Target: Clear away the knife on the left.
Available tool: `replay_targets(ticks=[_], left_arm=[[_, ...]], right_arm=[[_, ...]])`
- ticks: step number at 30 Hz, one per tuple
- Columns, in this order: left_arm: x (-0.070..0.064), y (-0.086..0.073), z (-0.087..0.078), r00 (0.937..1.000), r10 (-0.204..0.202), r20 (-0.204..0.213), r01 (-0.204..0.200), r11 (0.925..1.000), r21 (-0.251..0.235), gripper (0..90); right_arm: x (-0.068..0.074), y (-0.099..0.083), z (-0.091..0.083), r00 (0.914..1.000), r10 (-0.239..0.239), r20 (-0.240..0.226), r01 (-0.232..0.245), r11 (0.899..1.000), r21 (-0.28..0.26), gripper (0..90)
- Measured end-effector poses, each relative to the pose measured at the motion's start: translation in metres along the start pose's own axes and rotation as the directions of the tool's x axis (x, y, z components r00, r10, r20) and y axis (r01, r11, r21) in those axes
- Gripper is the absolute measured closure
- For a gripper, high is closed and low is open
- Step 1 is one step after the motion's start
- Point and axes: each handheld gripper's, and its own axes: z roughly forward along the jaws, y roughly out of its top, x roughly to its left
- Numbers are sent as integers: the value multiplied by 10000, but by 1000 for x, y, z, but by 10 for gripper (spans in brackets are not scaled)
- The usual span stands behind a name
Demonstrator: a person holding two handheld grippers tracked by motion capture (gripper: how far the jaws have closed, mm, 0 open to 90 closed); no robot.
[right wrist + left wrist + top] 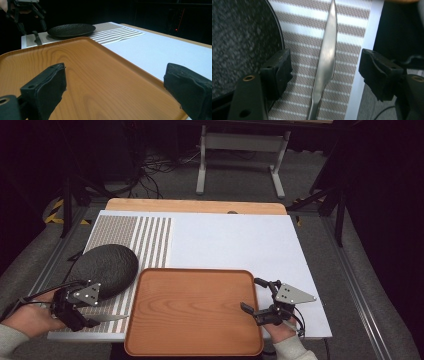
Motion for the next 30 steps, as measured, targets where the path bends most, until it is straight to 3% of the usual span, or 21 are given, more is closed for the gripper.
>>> replay_targets(ticks=[8, 14, 20, 23, 26, 30], left_arm=[[6, -9, 4, 9993, 127, 356, -159, 9958, 905, 370], [5, -10, 5, 9984, 538, 165, -558, 9860, 1571, 431], [6, -11, 9, 9962, 862, 79, -856, 9674, 2383, 494], [5, -11, 11, 9951, 988, 62, -970, 9605, 2608, 543], [5, -10, 12, 9913, 1314, 74, -1278, 9474, 2933, 585], [5, -9, 14, 9877, 1560, 117, -1516, 9361, 3173, 643]], right_arm=[[0, 1, -2, 9993, 134, -361, -147, 9993, -337, 39], [0, 1, -3, 9992, 185, -361, -198, 9991, -368, 38], [0, 1, -3, 9991, 187, -382, -202, 9991, -379, 38], [0, 1, -3, 9991, 187, -383, -201, 9991, -382, 38], [0, 1, -2, 9991, 183, -380, -197, 9991, -371, 38], [0, 1, -2, 9991, 182, -378, -196, 9992, -363, 38]])
